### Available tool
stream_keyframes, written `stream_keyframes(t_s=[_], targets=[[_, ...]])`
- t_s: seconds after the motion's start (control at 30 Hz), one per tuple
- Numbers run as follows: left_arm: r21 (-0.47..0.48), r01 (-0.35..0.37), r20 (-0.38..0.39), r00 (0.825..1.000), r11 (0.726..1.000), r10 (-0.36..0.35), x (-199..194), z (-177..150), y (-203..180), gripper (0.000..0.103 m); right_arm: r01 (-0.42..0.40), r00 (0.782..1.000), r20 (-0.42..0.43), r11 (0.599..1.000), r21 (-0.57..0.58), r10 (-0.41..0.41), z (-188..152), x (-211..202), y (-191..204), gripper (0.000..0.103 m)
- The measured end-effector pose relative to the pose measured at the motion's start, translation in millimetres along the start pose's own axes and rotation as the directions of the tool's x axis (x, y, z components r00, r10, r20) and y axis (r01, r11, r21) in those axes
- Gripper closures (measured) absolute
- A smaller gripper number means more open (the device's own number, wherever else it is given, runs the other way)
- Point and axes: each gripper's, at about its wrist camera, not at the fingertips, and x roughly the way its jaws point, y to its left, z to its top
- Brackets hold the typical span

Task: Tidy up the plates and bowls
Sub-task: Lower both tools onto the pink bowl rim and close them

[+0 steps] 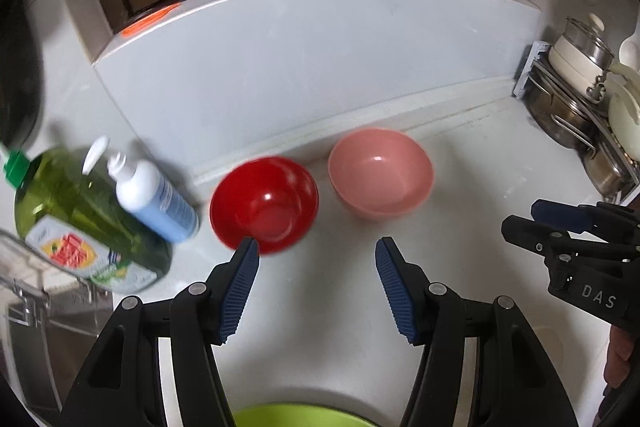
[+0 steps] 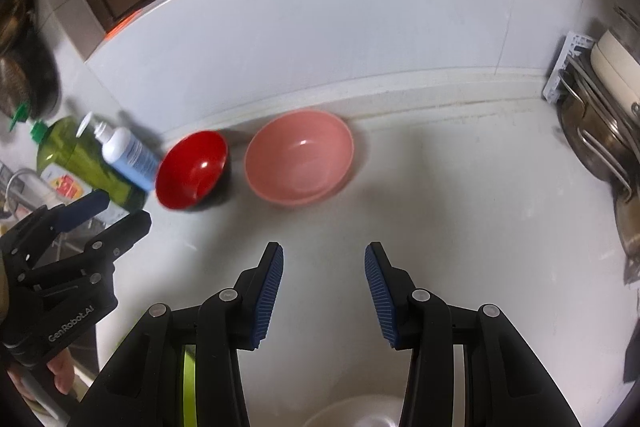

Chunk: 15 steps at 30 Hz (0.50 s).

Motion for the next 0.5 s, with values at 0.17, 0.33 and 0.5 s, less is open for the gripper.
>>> stream_keyframes(t_s=[0.17,0.33,0.5], targets=[[0.027,0.021,0.004,1.0,0.999,-0.021,20.5,23.3,6.8,0.043,0.0,1.0,0.009,1.0,0.023,-0.001,21.3,12.2,-1.9,0.059],[0.044,0.064,-0.018,0.998,0.997,-0.063,50.8,42.5,8.2,0.043,0.015,1.0,0.0,0.999,0.045,-0.015,35.6,31.6,-5.8,0.059],[0.063,0.087,-0.055,0.995,0.994,-0.083,87.3,56.8,8.8,0.044,0.036,0.999,-0.025,0.997,0.061,-0.035,46.8,58.8,-9.3,0.059]])
